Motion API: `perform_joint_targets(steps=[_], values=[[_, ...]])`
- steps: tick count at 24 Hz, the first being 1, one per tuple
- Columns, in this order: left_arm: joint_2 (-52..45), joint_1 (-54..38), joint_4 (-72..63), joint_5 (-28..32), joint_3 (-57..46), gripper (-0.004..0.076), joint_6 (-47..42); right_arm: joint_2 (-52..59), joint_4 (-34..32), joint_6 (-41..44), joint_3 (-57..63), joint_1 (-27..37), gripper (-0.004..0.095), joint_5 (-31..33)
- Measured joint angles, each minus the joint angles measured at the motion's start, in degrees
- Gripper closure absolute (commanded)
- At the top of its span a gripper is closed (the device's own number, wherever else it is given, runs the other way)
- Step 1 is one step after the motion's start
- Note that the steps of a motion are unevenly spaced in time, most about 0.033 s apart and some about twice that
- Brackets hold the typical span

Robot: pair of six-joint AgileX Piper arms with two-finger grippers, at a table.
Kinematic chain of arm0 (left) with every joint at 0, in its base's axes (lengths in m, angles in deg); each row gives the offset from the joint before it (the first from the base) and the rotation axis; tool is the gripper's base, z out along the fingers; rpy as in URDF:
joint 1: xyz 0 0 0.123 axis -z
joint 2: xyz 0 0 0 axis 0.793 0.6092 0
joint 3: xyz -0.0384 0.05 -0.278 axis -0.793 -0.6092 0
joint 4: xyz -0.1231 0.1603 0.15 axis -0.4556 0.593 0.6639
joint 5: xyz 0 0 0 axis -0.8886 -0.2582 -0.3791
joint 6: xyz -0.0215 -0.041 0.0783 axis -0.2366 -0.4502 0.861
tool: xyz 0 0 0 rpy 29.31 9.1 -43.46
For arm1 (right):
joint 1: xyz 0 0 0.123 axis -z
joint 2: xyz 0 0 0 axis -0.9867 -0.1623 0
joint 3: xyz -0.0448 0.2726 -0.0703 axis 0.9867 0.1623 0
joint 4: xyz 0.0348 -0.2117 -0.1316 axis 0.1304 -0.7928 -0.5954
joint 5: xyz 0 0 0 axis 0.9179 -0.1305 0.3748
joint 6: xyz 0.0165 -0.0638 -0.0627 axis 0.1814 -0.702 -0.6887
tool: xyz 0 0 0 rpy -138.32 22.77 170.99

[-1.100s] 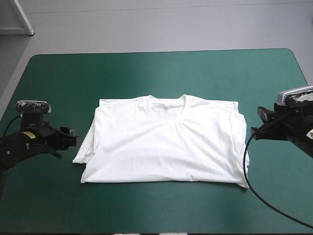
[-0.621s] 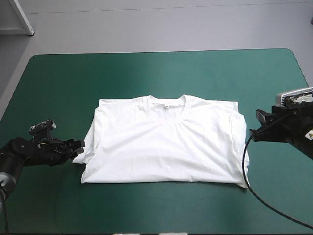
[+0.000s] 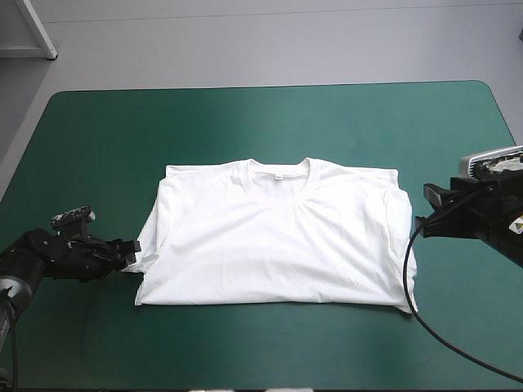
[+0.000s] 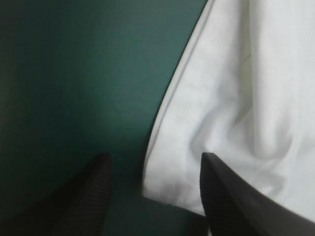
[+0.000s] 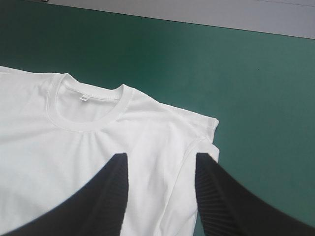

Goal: Fold the cloth

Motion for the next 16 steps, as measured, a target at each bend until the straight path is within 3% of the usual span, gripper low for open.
perform_joint_targets(steps=[4, 8, 11, 16], values=[[3.82, -0.09, -2.24, 0.72, -0.46, 0.0345, 0.99, 0.00, 0.00, -0.12, 0.00, 0.00, 0.0495, 0.00], [5.25, -0.27, -7.60, 0.55, -0.35, 0.0580, 6.45, 0.00, 0.00, -0.24, 0.00, 0.00, 0.0495, 0.02], [5.50, -0.27, -7.47, 0.28, -0.45, 0.0704, 7.48, 0.00, 0.00, -0.24, 0.00, 0.00, 0.0495, 0.02], [5.57, -0.27, -6.33, 0.30, -0.46, 0.0705, 8.14, 0.00, 0.00, -0.24, 0.00, 0.00, 0.0495, 0.02]])
